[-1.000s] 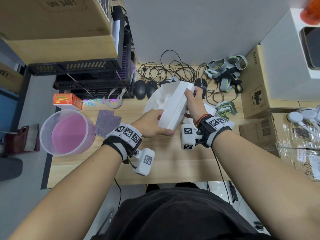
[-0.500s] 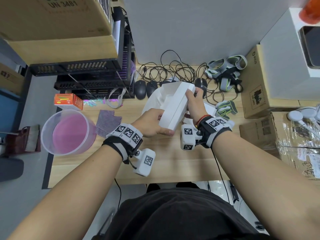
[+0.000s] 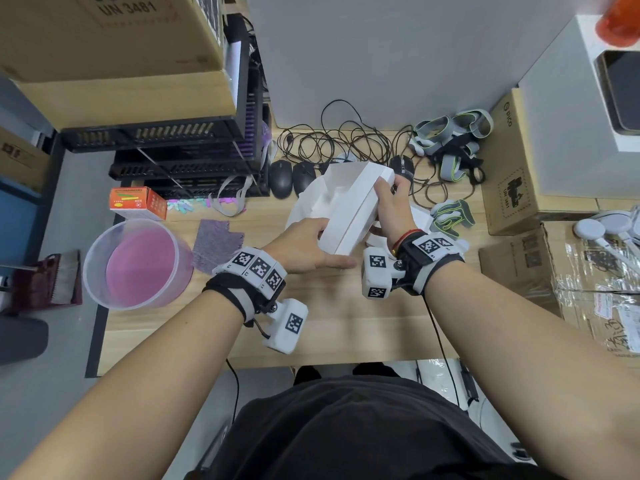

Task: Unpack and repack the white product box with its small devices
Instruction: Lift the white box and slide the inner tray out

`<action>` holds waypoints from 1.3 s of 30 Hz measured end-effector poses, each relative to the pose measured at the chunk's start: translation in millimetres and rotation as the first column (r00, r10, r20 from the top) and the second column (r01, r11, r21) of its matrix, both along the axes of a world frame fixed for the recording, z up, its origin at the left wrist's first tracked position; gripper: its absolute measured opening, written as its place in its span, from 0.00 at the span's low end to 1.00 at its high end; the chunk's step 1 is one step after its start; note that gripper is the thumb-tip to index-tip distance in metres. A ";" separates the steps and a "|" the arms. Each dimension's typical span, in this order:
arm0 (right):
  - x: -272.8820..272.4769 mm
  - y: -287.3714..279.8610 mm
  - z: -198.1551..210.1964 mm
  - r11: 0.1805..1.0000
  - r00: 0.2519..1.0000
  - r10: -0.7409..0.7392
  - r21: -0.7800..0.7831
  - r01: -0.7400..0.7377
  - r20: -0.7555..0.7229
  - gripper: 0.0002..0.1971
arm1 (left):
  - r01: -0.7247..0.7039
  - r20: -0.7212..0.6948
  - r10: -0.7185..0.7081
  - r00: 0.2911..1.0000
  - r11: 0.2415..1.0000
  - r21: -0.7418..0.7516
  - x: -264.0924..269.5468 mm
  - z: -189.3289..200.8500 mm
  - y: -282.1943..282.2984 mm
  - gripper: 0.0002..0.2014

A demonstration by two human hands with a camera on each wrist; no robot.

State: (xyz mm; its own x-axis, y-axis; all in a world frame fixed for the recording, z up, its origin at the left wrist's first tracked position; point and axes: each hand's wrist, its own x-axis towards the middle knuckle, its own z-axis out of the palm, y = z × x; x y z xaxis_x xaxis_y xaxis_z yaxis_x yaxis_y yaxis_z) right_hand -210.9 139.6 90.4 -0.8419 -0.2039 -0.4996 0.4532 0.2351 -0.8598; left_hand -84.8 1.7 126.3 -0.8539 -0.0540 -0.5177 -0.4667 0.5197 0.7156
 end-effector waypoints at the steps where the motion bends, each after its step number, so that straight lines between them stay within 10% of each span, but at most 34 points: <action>1: 0.1 0.0 0.3 1.000 1.000 -0.002 0.003 0.002 -0.002 0.22 | 0.004 -0.003 -0.004 1.000 0.999 -0.035 0.2 -0.4 1.2 0.37; 28: -3.0 -0.5 -12.5 0.998 0.998 -0.015 0.059 0.012 0.055 0.24 | -0.027 -0.094 0.020 0.995 0.997 -0.071 -2.9 2.8 7.9 0.31; 39: -3.2 15.3 6.0 0.957 0.947 0.161 -0.278 -0.081 0.278 0.24 | -0.035 -0.074 0.033 0.997 0.999 -0.020 2.3 -2.8 0.7 0.30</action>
